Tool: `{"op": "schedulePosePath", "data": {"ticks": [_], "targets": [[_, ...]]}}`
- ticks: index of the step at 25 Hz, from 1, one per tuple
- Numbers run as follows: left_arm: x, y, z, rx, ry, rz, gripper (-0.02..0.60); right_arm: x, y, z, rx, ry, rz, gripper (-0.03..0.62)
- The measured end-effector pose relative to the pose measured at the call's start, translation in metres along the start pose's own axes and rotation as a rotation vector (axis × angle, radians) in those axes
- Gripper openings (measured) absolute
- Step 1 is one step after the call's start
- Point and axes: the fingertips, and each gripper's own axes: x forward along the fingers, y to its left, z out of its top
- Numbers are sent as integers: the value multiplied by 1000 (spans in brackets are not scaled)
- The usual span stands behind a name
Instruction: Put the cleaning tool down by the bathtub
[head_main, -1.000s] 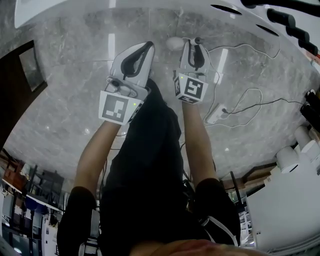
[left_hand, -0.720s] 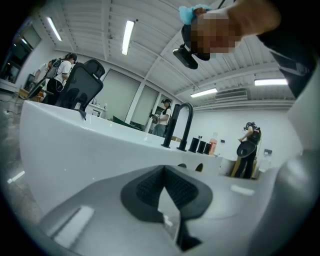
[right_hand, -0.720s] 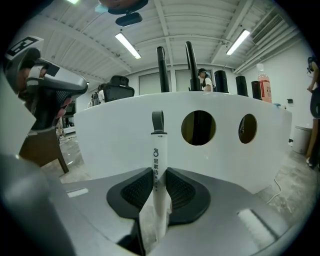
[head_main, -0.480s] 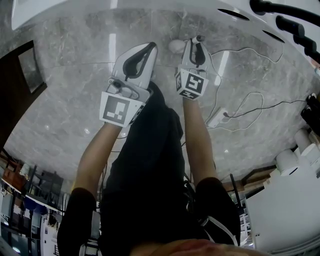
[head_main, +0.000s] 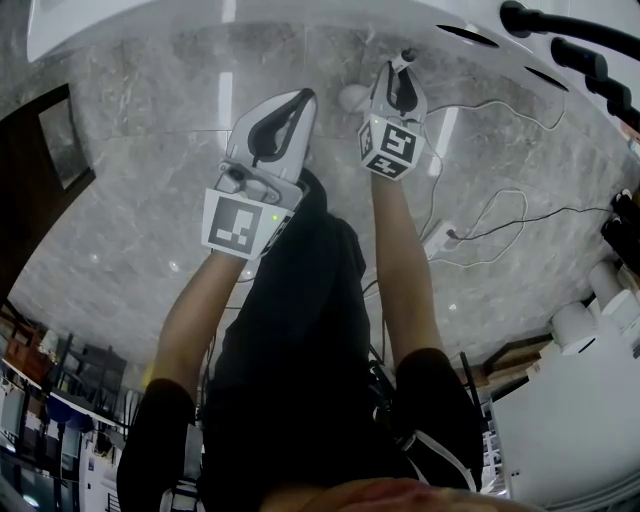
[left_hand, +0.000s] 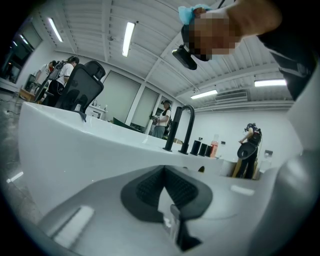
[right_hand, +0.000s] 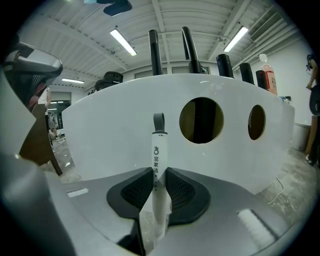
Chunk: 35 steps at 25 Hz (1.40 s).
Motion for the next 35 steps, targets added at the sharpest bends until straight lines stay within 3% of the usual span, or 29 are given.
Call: {"op": "schedulePosePath", "data": {"ticks": [35], "targets": [[24, 20, -2, -19, -7, 18, 9, 59, -8, -2, 26, 31, 9, 84]]}}
